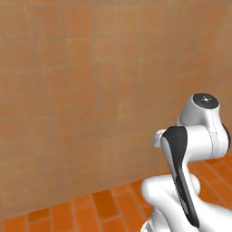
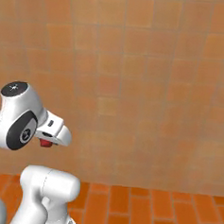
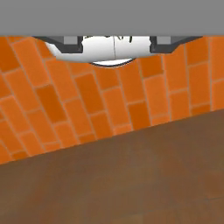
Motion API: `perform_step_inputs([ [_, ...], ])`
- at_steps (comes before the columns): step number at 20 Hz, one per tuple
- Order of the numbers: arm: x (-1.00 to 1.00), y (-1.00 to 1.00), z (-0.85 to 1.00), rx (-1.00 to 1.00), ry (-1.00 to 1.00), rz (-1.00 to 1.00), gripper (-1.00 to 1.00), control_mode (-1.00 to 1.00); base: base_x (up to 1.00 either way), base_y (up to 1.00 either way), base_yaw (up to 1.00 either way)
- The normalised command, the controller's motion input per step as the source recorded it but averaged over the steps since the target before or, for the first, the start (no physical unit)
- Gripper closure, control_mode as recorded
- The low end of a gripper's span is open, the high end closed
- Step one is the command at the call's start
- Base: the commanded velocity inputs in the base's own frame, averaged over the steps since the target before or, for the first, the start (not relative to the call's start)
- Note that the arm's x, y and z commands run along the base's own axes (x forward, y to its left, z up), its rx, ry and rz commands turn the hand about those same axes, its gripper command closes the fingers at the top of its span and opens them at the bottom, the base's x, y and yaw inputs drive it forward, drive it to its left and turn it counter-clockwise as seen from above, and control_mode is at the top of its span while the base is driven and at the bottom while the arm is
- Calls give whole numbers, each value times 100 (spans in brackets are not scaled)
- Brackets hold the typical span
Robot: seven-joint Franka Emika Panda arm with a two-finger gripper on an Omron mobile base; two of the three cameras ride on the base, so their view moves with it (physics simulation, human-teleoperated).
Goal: Take the strawberry from the fridge and place it on top of the pancake, located on the dining counter.
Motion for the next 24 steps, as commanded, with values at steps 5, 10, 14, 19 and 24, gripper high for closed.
perform_step_inputs([
  [5, 0, 0, 0, 0, 0, 0, 100, 100, 68, -33, -63],
  [10, 0, 0, 0, 0, 0, 0, 100, 100, 25, -31, -82],
  [14, 0, 0, 0, 0, 0, 0, 100, 100, 5, -46, -85],
  [19, 0, 0, 0, 0, 0, 0, 100, 100, 6, -32, -86],
  [24, 0, 0, 0, 0, 0, 0, 100, 100, 33, -10, -84],
])
